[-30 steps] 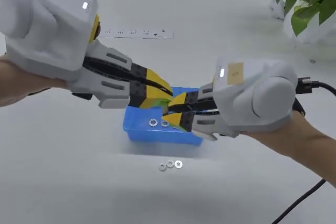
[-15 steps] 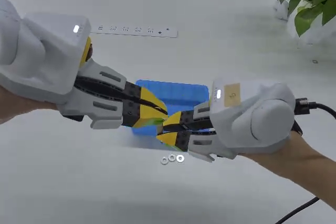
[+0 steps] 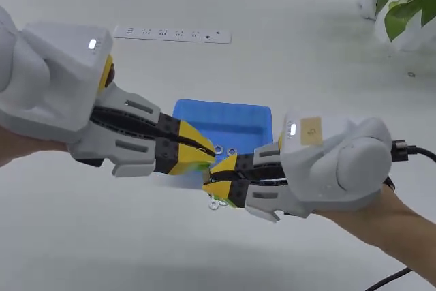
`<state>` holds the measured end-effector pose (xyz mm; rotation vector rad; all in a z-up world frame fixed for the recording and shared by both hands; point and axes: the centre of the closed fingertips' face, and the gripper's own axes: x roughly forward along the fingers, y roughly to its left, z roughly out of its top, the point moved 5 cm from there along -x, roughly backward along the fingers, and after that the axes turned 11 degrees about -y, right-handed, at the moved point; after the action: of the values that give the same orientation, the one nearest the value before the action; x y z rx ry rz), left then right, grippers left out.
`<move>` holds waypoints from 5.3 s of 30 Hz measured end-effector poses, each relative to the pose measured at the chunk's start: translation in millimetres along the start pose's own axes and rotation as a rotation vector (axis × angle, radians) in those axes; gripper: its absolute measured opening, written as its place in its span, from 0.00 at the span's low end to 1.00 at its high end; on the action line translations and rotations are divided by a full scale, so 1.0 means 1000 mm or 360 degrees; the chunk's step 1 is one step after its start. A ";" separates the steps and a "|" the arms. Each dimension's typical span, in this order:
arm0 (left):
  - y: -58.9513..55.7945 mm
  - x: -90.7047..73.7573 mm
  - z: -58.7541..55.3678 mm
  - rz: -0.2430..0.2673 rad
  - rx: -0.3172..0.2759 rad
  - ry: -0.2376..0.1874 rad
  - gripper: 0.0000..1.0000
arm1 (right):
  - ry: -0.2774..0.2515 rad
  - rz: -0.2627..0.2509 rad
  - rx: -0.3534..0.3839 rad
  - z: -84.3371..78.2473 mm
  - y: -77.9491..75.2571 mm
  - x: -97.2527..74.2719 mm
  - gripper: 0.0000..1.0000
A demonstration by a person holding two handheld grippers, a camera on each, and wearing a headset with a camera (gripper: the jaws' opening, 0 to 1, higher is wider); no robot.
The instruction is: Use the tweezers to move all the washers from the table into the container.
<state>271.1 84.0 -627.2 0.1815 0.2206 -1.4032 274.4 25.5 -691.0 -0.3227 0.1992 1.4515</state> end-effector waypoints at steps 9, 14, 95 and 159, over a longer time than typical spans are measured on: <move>-0.005 0.003 0.002 -0.0029 0.0033 -0.0021 0.05 | -0.0045 0.0007 0.0076 -0.002 0.004 0.001 0.07; -0.008 0.005 -0.001 -0.0047 0.0039 -0.0005 0.05 | -0.0033 0.0027 0.0071 -0.004 0.008 0.003 0.08; 0.007 0.024 -0.051 -0.0097 0.0069 0.0053 0.05 | 0.0126 0.0001 -0.0044 -0.051 -0.001 0.013 0.11; 0.018 -0.002 0.000 -0.0029 -0.0012 -0.0010 0.05 | 0.0053 -0.0012 -0.0104 0.003 -0.014 0.008 0.10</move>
<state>288.8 88.6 -627.1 0.1689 0.2229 -1.4210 289.3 32.5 -688.8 -0.4008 0.1778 1.4481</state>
